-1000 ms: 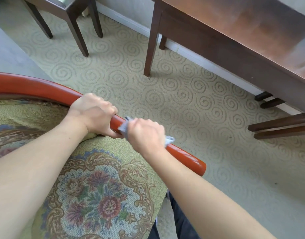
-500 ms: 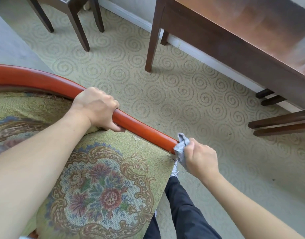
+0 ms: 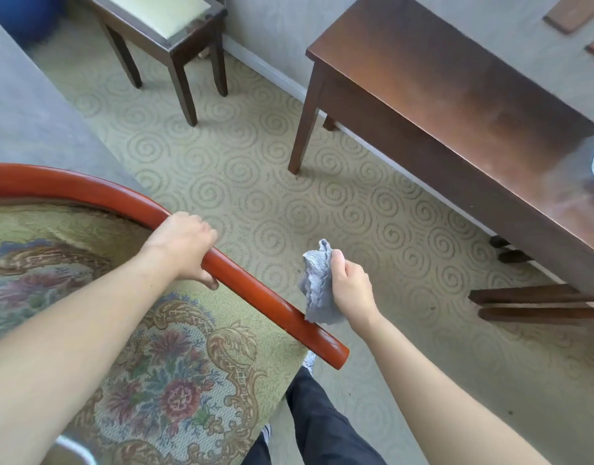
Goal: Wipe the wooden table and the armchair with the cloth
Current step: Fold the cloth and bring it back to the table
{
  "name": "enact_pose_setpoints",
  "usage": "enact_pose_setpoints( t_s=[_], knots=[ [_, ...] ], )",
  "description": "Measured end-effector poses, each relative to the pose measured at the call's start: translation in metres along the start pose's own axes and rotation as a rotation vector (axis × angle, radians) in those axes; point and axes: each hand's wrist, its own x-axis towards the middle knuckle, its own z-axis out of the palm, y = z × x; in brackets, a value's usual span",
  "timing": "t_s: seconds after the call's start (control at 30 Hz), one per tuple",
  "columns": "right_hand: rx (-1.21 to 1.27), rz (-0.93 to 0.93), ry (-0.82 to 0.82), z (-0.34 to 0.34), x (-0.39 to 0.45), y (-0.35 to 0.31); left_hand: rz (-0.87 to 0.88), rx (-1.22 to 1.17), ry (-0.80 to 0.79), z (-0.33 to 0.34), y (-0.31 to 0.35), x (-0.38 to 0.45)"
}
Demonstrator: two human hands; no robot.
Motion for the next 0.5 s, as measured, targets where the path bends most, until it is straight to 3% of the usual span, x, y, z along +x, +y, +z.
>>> enact_pose_setpoints(
  t_s=[0.07, 0.1, 0.2, 0.27, 0.37, 0.5],
  knots=[
    [0.175, 0.036, -0.125, -0.008, 0.003, -0.018, -0.06, -0.151, -0.103, -0.015, 0.016, -0.008],
    [0.25, 0.05, -0.179, -0.013, 0.003, -0.025, -0.113, -0.373, -0.12, -0.026, 0.027, -0.013],
    [0.441, 0.058, -0.323, -0.041, 0.001, -0.041, -0.354, -1.351, -0.036, -0.073, 0.066, -0.024],
    [0.524, 0.048, -0.421, -0.062, -0.006, -0.046, -0.424, -1.707, 0.047, -0.107, 0.088, -0.028],
    [0.632, -0.011, -0.519, -0.097, -0.02, -0.049, -0.411, -1.869, 0.178, -0.149, 0.11, -0.04],
    [0.777, -0.045, -0.579, -0.148, -0.041, -0.059, -0.307, -1.878, 0.264, -0.196, 0.129, -0.055]
  ],
)
